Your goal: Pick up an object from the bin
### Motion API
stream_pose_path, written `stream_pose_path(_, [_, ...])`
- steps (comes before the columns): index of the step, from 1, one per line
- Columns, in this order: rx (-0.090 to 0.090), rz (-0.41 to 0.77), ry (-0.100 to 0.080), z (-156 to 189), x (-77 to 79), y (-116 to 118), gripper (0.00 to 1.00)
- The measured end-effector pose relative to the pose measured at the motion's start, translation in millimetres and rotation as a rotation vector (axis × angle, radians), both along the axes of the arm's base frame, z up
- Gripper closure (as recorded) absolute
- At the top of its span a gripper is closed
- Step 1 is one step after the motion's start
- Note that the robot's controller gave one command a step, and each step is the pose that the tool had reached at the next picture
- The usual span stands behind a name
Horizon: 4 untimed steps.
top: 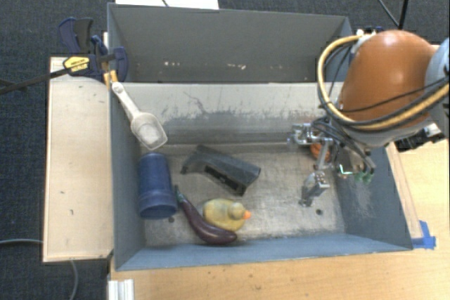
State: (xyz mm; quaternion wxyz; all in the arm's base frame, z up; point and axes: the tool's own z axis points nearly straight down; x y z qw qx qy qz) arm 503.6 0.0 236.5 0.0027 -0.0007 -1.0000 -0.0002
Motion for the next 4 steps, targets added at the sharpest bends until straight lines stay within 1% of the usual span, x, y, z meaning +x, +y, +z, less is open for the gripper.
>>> stream_pose_path(1, [0.000,0.000,-0.009,4.2,1.6,0.0,0.00])
stream_pose_path(2, [0.000,0.013,-0.018,-42.1,29.0,18.9,0.00])
stream_pose_path(3, [0.001,0.143,-0.007,-82.7,39.0,44.4,0.00])
stream_pose_path(4, [0.000,0.190,-0.009,-113.3,49.5,73.1,0.00])
